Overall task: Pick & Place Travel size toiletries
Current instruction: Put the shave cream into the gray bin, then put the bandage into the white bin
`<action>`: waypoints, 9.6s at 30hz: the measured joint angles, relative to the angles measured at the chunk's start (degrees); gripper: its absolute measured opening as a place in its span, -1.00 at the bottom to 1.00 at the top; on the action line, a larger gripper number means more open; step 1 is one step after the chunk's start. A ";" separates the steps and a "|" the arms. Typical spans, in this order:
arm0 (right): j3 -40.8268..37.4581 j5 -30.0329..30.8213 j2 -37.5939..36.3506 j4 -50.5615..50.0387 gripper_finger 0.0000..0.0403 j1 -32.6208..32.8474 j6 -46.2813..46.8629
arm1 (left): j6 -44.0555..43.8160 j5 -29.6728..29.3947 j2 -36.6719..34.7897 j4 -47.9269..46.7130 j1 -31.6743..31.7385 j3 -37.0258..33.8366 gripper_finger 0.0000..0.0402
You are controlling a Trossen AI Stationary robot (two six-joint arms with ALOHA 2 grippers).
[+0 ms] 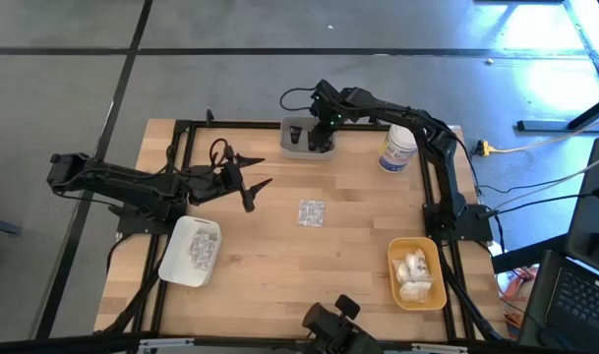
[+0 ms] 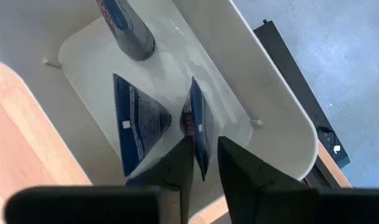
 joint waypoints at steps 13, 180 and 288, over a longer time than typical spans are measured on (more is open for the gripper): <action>0.05 -0.07 -0.30 0.15 -0.34 0.07 -0.30 | 0.02 0.00 0.00 0.00 0.00 0.02 0.40; -76.81 4.85 -52.38 59.21 -0.71 30.30 33.61 | -4.68 -0.02 0.04 -2.91 0.02 0.00 0.40; -69.51 -9.85 -18.95 74.68 -0.13 33.03 39.91 | -17.23 20.94 50.53 15.39 -4.05 7.78 0.40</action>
